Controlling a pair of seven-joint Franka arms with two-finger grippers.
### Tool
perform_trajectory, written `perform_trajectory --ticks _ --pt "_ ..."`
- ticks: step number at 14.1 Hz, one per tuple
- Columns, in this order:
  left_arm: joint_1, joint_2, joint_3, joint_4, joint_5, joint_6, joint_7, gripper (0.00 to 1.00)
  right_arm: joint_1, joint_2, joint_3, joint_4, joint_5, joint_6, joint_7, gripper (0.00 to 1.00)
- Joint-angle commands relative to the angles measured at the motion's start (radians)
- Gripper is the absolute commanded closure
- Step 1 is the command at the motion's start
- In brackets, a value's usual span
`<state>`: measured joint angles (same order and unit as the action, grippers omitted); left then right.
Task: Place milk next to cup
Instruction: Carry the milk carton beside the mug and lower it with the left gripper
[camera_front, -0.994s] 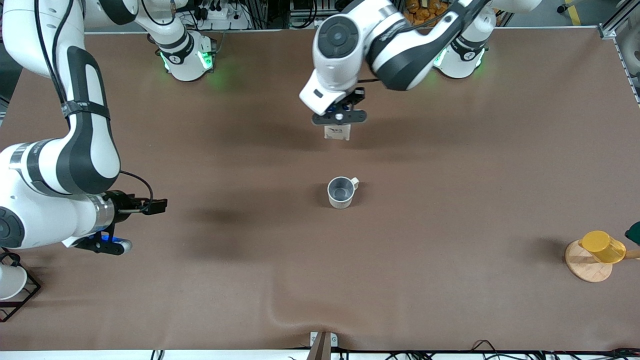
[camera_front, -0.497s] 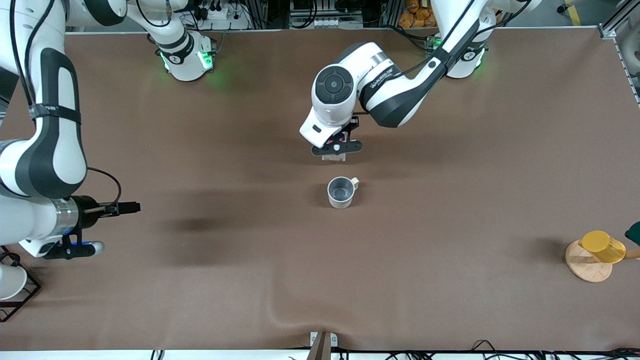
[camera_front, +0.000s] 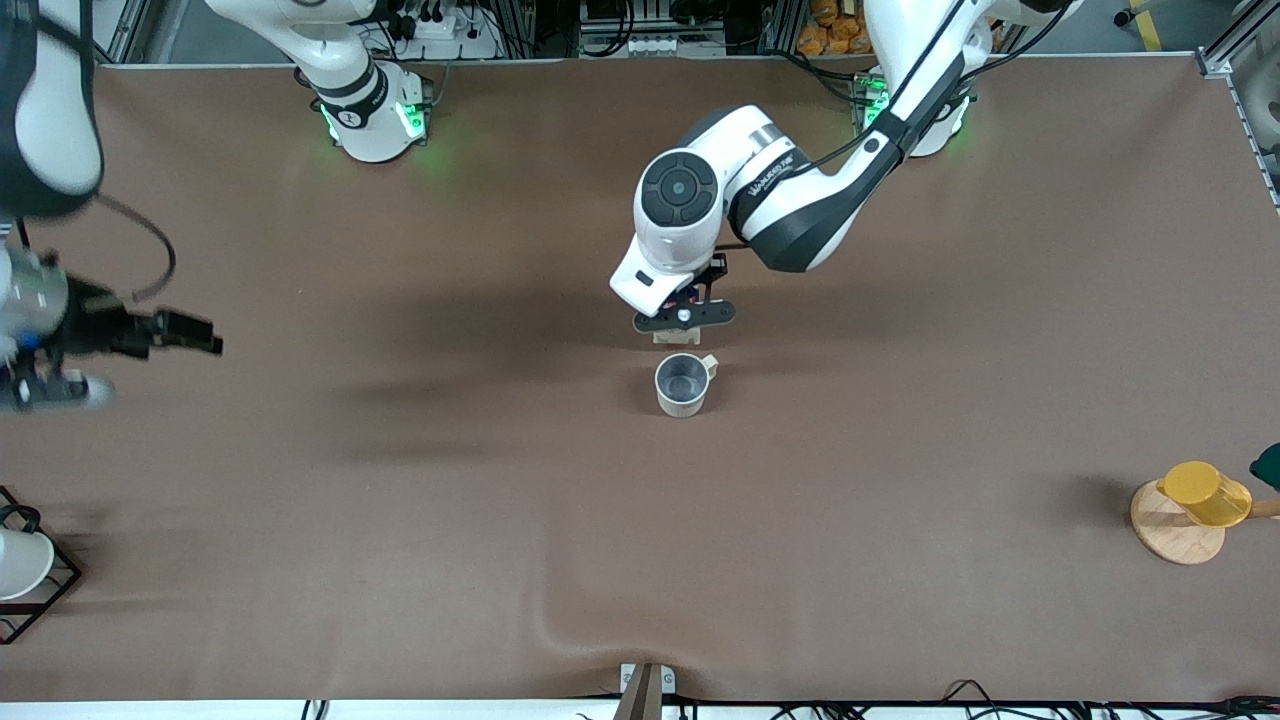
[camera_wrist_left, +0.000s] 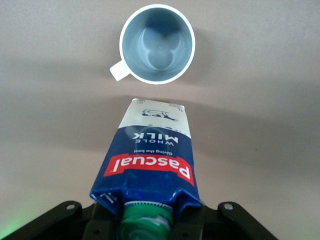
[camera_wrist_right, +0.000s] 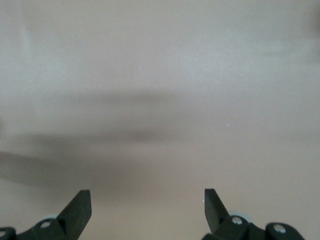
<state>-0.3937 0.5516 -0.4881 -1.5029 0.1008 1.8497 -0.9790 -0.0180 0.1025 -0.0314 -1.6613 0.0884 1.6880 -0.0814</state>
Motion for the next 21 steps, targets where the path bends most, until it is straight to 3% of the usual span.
perform_trajectory --ticks 1,4,7,13,19,20,21 --pt "0.001 0.028 -0.004 0.020 0.030 0.014 0.014 1.00 -0.028 -0.173 0.019 -0.230 -0.016 0.101 0.057 0.00" --pt "-0.002 0.045 0.020 0.018 0.031 0.039 0.019 1.00 -0.023 -0.175 0.025 -0.200 -0.036 0.105 0.077 0.00" --pt "-0.001 0.047 0.020 0.018 0.068 0.046 0.019 1.00 -0.020 -0.104 0.027 -0.074 -0.090 0.099 0.075 0.00" --pt "-0.002 0.064 0.022 0.018 0.071 0.065 0.019 1.00 -0.020 -0.011 0.025 0.075 -0.156 0.059 0.077 0.00" --pt "-0.001 0.082 0.022 0.015 0.074 0.105 0.017 1.00 -0.014 -0.017 0.028 0.080 -0.151 -0.004 0.080 0.00" --pt "-0.001 0.082 0.025 0.015 0.073 0.105 0.017 0.85 -0.010 -0.021 0.028 0.080 -0.151 -0.004 0.080 0.00" --pt "-0.001 0.082 0.025 0.015 0.073 0.103 0.014 0.29 -0.010 -0.030 0.028 0.078 -0.150 -0.005 0.081 0.00"
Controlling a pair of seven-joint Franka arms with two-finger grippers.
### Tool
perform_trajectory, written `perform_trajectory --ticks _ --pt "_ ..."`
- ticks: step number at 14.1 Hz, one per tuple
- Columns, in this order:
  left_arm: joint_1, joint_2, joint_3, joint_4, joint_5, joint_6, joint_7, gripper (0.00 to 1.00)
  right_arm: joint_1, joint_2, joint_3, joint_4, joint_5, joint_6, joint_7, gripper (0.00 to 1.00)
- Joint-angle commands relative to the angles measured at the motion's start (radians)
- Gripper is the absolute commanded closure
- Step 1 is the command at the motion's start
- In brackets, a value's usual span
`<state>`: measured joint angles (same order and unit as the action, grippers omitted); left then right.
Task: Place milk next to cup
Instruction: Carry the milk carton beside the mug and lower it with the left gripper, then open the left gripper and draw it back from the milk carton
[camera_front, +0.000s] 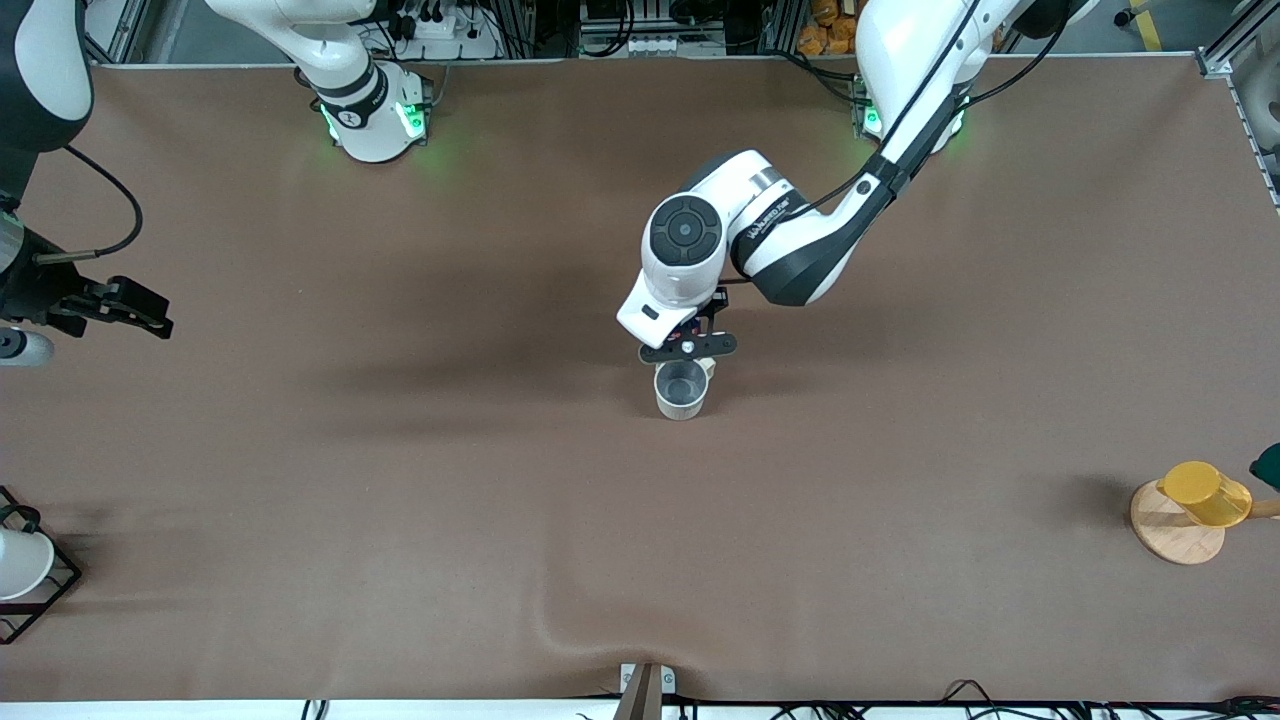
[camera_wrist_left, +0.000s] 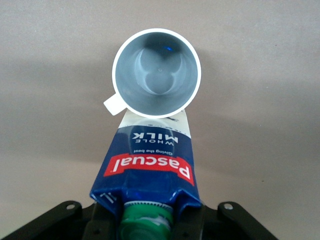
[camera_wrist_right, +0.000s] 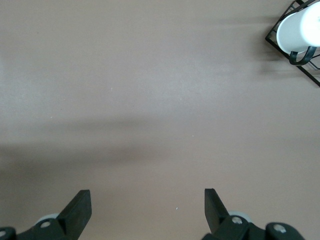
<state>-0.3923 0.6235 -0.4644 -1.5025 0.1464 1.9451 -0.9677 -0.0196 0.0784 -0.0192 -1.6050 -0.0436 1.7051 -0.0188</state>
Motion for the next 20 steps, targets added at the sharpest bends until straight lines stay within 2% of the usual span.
perform_trajectory --ticks 1,4,8,10,13,14,16,20 --pt "-0.008 0.010 0.003 0.012 0.030 0.008 0.000 0.00 -0.008 -0.021 0.016 0.016 -0.016 -0.027 0.019 0.00" --pt "-0.004 -0.022 0.001 0.012 0.027 -0.011 -0.017 0.00 -0.008 -0.028 0.016 0.014 -0.013 -0.028 0.017 0.00" --pt "0.007 -0.178 0.001 0.015 0.018 -0.132 -0.023 0.00 -0.006 -0.037 0.016 0.010 -0.013 -0.031 0.017 0.00" --pt "0.080 -0.264 -0.002 0.016 0.027 -0.149 0.000 0.00 -0.008 -0.038 0.015 -0.004 -0.013 -0.030 0.016 0.00" --pt "0.192 -0.352 -0.005 0.015 0.010 -0.155 0.137 0.00 -0.006 -0.038 0.016 -0.007 -0.013 -0.030 0.016 0.00" --pt "0.237 -0.375 -0.007 0.012 -0.007 -0.196 0.174 0.00 -0.005 -0.038 0.016 -0.007 -0.013 -0.028 0.016 0.00" --pt "0.289 -0.393 -0.008 0.015 -0.021 -0.256 0.254 0.00 -0.006 -0.035 0.016 -0.007 -0.013 -0.024 0.016 0.00" --pt "0.329 -0.410 -0.005 0.015 -0.019 -0.307 0.349 0.00 -0.006 -0.034 0.016 -0.009 -0.013 -0.022 0.016 0.00"
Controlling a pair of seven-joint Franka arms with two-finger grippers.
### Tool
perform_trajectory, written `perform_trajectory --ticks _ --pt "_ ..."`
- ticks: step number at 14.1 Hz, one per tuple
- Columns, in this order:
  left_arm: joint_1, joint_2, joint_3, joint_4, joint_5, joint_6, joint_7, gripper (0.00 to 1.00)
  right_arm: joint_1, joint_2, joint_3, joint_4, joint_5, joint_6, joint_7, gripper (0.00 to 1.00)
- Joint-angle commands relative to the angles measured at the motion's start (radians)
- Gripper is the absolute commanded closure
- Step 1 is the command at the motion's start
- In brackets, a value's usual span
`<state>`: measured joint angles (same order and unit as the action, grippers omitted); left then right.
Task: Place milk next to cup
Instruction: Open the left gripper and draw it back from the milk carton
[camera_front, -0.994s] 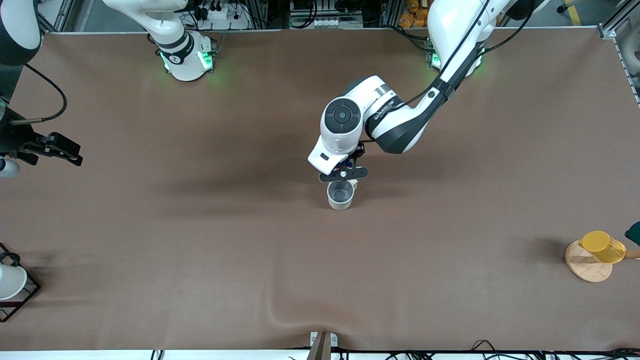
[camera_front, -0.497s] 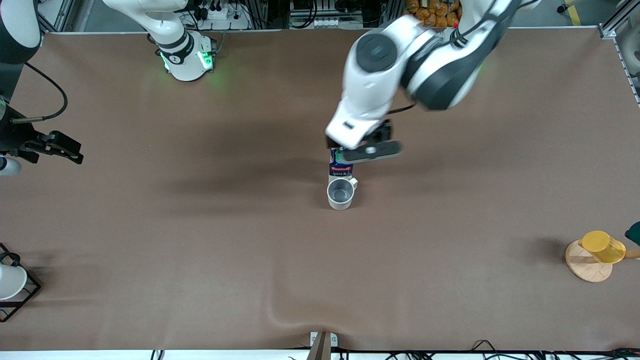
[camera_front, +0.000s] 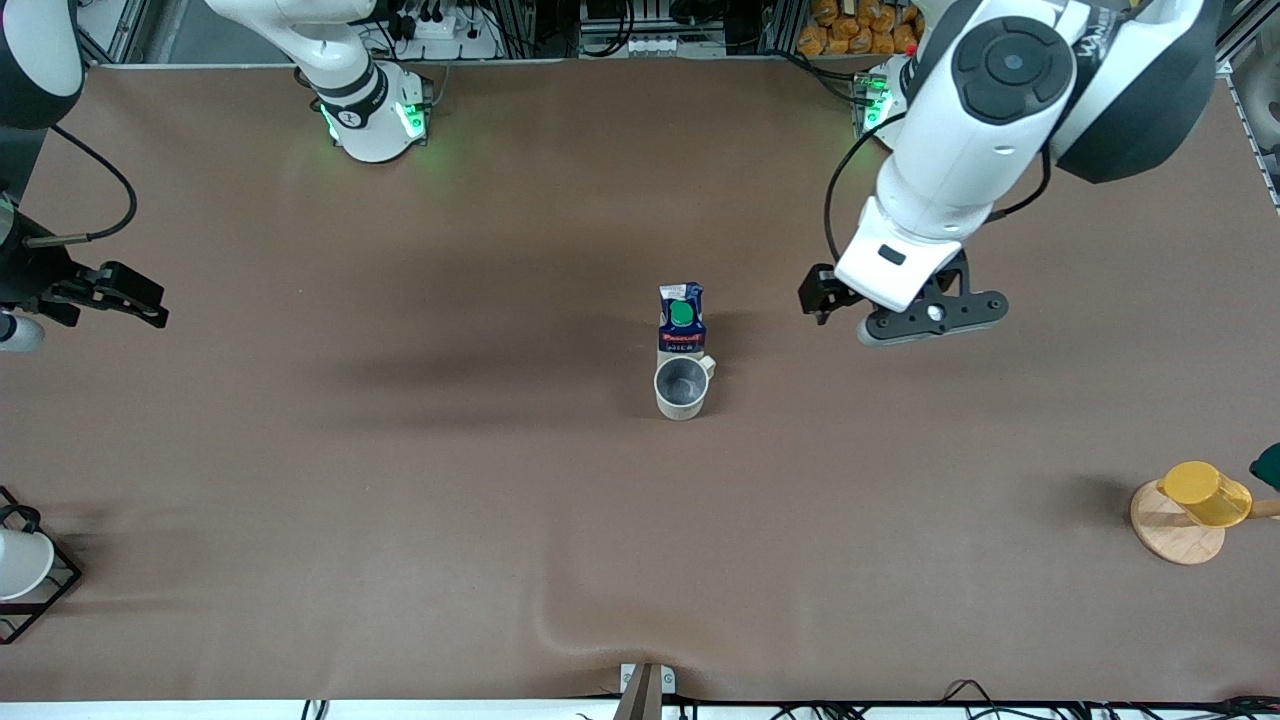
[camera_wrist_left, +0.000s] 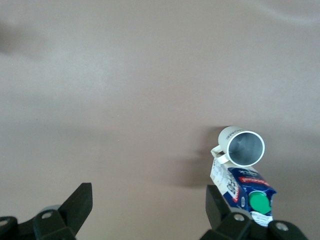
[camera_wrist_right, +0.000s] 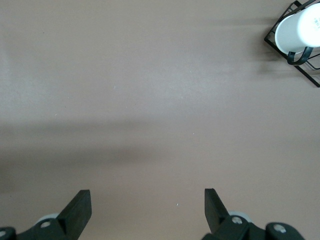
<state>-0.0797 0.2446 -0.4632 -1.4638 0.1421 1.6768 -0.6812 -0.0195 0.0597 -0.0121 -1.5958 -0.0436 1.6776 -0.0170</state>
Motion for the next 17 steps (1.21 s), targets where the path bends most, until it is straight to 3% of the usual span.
perform_trajectory --ticks 1,3,6,8,12,17 --pt "0.035 -0.039 -0.002 -0.023 -0.016 -0.060 0.110 0.00 -0.008 -0.015 0.009 -0.019 -0.013 0.004 0.014 0.00" --pt "0.083 -0.070 0.014 -0.027 -0.022 -0.077 0.213 0.00 -0.007 -0.014 0.008 -0.019 -0.013 0.005 0.014 0.00" --pt "-0.038 -0.142 0.277 -0.036 -0.094 -0.132 0.412 0.00 -0.007 -0.011 0.009 -0.019 -0.013 0.007 0.014 0.00" --pt "-0.086 -0.197 0.382 -0.056 -0.102 -0.179 0.512 0.00 -0.008 -0.011 0.009 -0.019 -0.013 0.007 0.014 0.00" --pt "-0.078 -0.289 0.454 -0.073 -0.128 -0.233 0.614 0.00 -0.008 -0.011 0.009 -0.019 -0.013 0.005 0.014 0.00" --pt "-0.068 -0.292 0.491 -0.046 -0.134 -0.235 0.621 0.00 -0.008 -0.011 0.009 -0.019 -0.013 0.004 0.014 0.00"
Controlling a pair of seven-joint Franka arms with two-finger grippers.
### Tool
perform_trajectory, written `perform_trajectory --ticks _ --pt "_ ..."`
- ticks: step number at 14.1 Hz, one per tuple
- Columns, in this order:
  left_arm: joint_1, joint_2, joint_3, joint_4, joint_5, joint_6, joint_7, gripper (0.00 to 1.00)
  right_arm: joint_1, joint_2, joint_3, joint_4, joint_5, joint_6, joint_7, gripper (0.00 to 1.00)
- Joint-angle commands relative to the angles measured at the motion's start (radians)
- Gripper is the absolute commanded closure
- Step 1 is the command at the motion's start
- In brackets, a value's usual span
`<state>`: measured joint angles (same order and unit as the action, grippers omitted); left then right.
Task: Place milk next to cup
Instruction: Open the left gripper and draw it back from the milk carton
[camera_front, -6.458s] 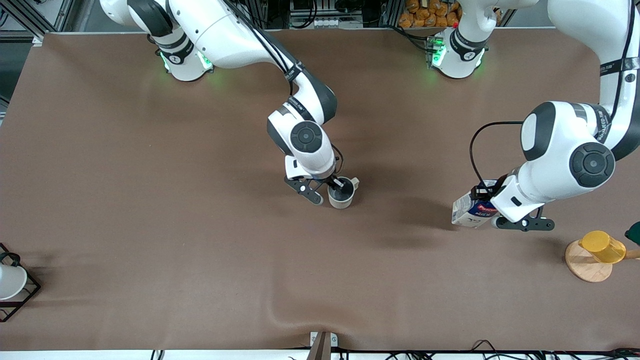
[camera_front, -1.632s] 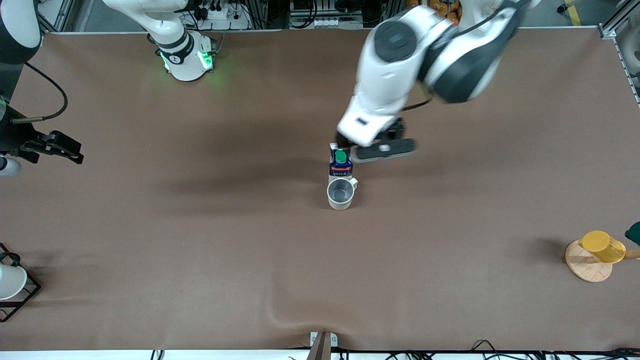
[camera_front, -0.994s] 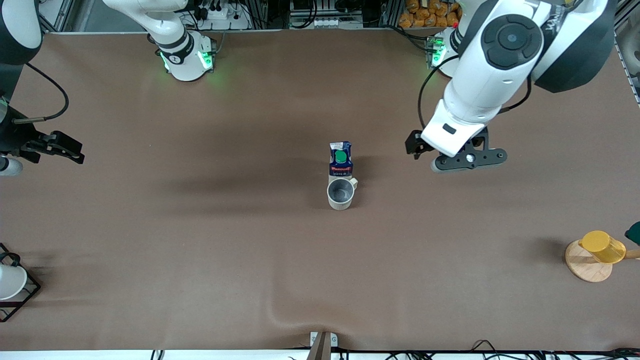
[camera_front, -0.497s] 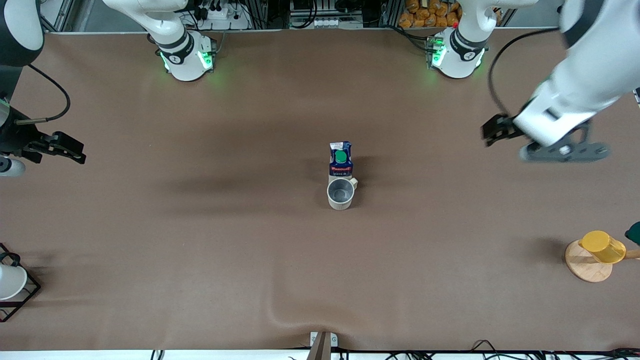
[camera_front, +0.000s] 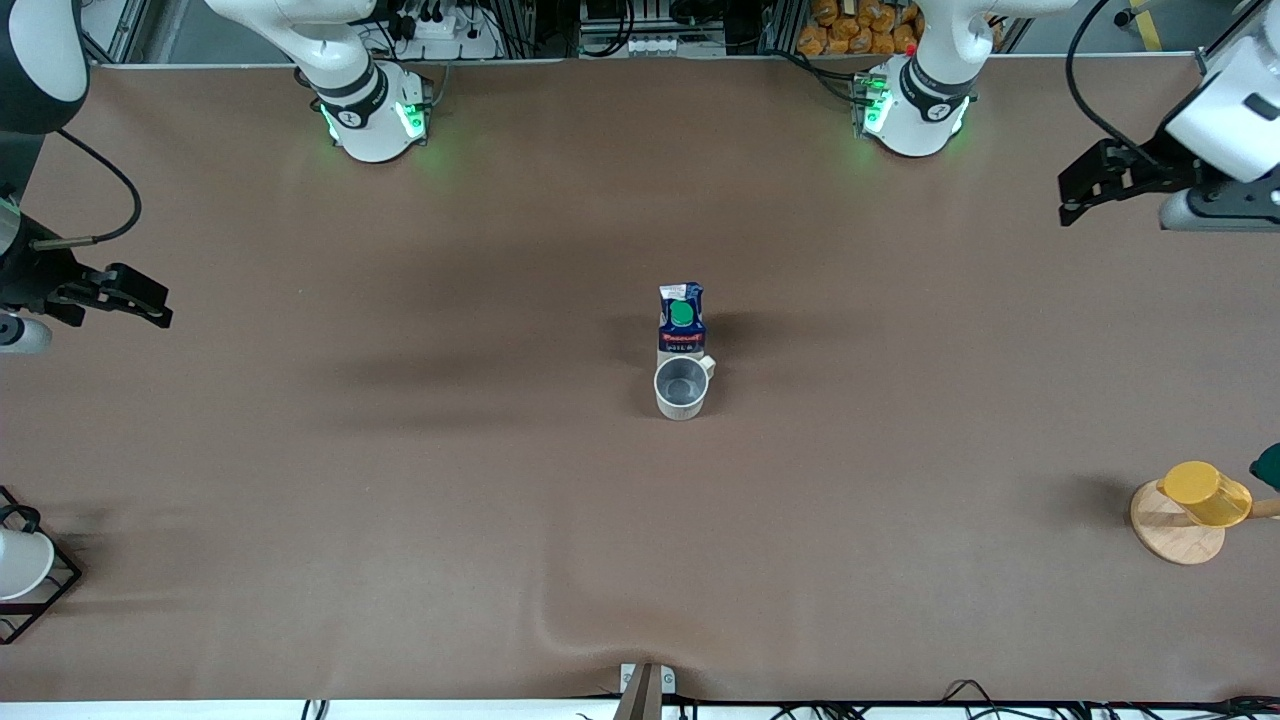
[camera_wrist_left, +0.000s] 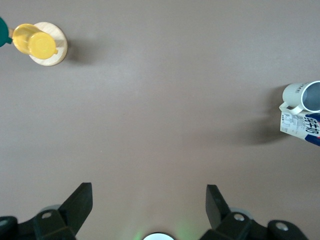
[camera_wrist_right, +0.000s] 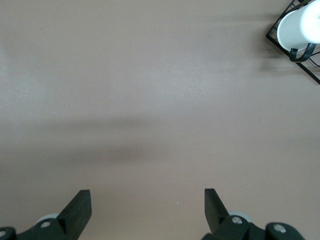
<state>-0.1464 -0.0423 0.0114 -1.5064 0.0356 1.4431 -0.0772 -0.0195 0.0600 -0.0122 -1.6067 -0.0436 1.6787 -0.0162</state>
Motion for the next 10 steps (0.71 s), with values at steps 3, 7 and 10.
perform_trajectory --ticks 3,7,10 --pt "-0.001 -0.004 0.019 -0.003 -0.039 -0.003 0.058 0.00 -0.010 -0.011 0.009 -0.012 -0.013 -0.001 0.013 0.00" --pt "-0.002 -0.007 0.041 0.008 -0.026 -0.049 0.103 0.00 -0.007 -0.011 0.009 -0.015 -0.013 0.004 0.013 0.00" --pt "-0.004 -0.005 0.036 0.009 -0.028 -0.052 0.100 0.00 -0.014 -0.011 0.008 -0.015 -0.013 0.003 0.010 0.00"
